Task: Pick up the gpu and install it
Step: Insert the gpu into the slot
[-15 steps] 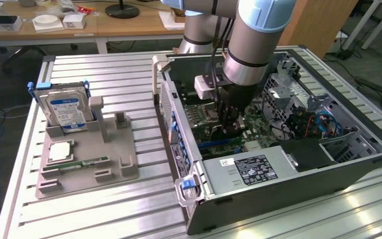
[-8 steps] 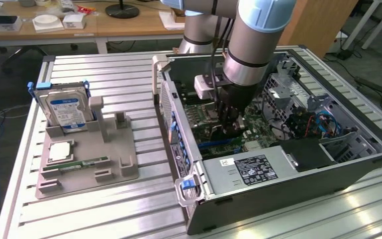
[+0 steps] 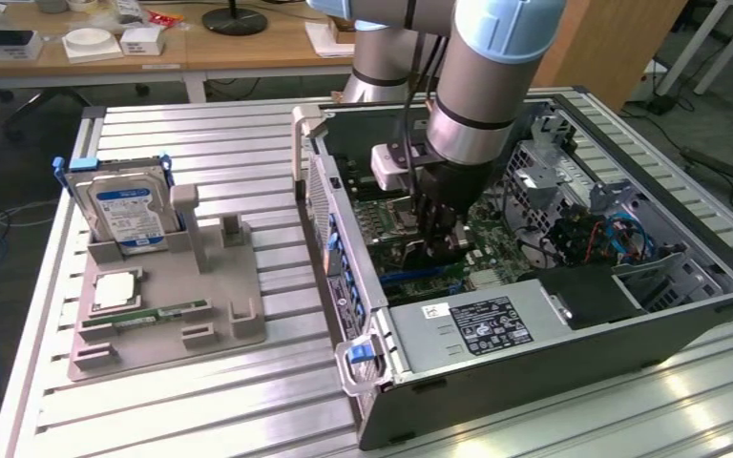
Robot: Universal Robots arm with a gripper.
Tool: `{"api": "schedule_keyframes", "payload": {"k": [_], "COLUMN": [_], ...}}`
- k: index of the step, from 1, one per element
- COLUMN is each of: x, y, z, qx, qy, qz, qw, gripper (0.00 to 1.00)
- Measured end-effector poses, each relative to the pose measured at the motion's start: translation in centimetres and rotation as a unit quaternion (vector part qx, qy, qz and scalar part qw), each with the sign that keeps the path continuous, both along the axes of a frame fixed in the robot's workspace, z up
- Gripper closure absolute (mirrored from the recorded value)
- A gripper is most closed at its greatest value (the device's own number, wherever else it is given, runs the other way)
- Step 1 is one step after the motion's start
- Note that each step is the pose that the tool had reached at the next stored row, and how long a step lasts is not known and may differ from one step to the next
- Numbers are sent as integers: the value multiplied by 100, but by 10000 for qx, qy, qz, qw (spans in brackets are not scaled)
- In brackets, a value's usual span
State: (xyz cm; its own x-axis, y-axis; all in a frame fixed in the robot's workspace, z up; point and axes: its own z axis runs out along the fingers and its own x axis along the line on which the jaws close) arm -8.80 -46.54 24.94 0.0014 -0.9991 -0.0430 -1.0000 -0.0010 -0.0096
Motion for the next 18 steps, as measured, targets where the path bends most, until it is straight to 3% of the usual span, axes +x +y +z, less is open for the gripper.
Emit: {"api": "schedule_keyframes", "payload": {"k": [18], "x": [-10], "y": [0], "z": [-4], "qx": [-1], "qy": [2], "qz": [-2], "qw": [10000], "gripper": [74]}}
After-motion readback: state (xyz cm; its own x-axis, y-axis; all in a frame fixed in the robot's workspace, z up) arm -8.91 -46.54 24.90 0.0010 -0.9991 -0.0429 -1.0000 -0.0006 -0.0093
